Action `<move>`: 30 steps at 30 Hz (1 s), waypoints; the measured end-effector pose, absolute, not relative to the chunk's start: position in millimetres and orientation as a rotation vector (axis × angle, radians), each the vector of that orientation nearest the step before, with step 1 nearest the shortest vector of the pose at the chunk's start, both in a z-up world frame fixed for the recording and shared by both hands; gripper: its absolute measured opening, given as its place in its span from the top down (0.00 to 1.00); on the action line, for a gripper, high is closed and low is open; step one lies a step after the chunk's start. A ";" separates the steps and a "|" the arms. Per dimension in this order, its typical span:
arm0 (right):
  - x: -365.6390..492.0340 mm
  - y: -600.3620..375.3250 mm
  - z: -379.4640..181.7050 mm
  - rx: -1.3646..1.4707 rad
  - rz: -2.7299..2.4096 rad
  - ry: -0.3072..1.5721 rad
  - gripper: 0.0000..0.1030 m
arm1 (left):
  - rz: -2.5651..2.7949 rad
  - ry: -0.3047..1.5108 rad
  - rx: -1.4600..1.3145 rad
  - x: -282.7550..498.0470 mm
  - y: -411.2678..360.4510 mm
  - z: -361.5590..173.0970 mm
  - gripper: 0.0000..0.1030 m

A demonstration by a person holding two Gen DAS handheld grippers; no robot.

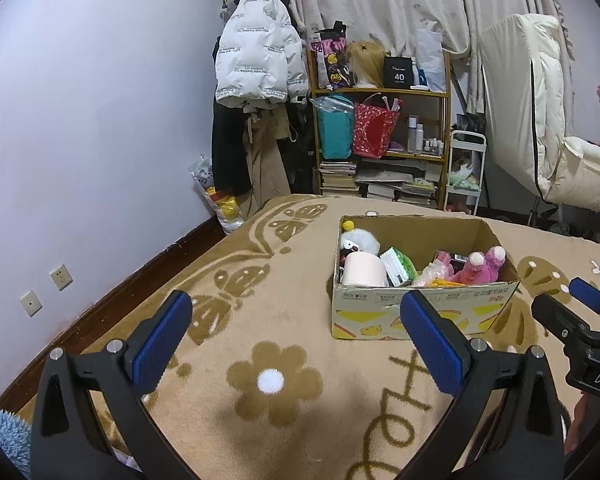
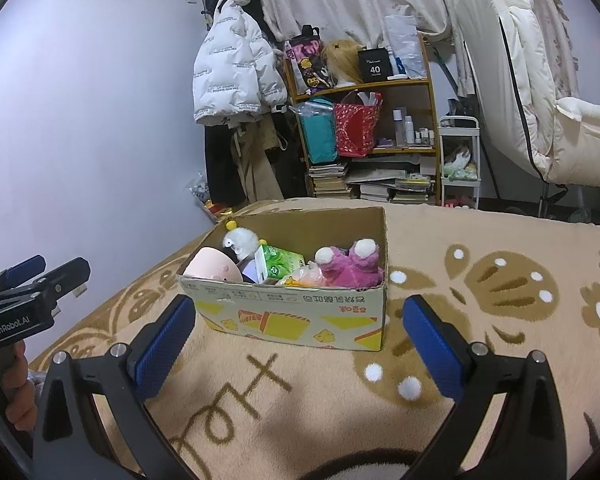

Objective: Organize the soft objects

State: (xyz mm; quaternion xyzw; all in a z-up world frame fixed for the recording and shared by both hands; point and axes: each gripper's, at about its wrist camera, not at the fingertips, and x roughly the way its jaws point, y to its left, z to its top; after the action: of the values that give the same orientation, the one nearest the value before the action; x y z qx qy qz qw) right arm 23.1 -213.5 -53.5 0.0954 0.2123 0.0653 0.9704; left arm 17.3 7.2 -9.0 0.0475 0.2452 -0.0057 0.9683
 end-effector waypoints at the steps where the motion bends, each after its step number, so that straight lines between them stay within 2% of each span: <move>1: 23.3 -213.2 -53.4 0.193 0.131 0.430 0.00 | -0.012 0.496 0.097 17.0 7.1 -9.3 0.00; 30: 22.9 -215.1 -54.2 0.190 0.129 0.432 0.00 | -0.016 0.509 0.118 20.3 8.4 -10.9 0.00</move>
State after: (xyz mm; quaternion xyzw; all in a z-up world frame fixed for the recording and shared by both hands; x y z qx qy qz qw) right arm 22.9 -215.1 -54.2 0.0940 0.2140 0.0639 0.9702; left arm 20.3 8.4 -10.9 0.0583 0.2514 -0.0079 0.9661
